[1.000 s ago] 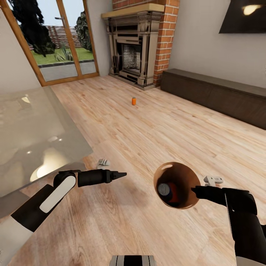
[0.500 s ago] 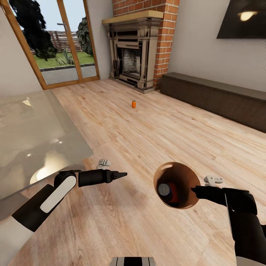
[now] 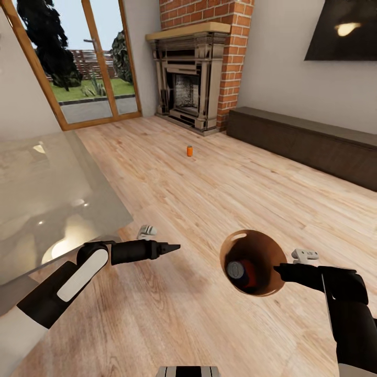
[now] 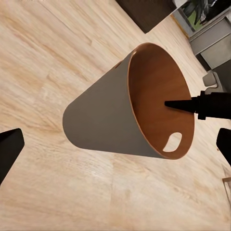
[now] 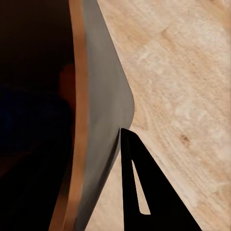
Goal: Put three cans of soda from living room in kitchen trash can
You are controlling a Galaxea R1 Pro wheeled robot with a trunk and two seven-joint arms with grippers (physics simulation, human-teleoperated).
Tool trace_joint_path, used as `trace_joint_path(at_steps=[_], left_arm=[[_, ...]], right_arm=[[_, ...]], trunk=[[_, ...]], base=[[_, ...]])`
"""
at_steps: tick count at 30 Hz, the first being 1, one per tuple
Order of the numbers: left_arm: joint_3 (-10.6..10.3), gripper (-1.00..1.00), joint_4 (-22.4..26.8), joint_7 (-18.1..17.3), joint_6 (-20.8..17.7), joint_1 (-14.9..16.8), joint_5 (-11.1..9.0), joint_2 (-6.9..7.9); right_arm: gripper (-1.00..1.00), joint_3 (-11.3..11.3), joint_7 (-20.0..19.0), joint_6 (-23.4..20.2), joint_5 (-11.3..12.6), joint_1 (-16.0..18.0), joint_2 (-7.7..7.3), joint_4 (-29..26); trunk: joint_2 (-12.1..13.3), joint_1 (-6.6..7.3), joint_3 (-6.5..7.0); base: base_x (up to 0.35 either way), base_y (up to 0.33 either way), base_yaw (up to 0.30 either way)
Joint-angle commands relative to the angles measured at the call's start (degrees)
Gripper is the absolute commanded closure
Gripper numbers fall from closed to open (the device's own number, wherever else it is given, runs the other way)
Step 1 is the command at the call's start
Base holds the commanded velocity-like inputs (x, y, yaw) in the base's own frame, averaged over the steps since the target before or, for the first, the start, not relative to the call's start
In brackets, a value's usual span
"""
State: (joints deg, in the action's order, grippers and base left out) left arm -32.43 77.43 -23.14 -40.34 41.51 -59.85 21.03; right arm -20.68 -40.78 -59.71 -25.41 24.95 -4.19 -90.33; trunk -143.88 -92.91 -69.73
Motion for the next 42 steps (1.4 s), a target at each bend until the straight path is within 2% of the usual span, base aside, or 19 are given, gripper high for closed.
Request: trace_joint_path(at_steps=[1, 42], left_arm=[[0.00, -1.00, 0.00, 0.00, 0.00, -0.01, 0.00, -0.01], [0.00, -1.00, 0.00, 0.01, 0.00, -0.02, 0.00, -0.46]], right_arm=[[1.00, 0.03, -0.08, -0.29, 1.15, 0.02, 0.00, -0.02], [1.00, 0.03, -0.09, -0.29, 1.15, 0.10, 0.04, -0.02]], trunk=[[0.00, 0.01, 0.02], [0.00, 0.01, 2.69]], base=[[0.000, 0.000, -0.005], [0.000, 0.000, -0.183]])
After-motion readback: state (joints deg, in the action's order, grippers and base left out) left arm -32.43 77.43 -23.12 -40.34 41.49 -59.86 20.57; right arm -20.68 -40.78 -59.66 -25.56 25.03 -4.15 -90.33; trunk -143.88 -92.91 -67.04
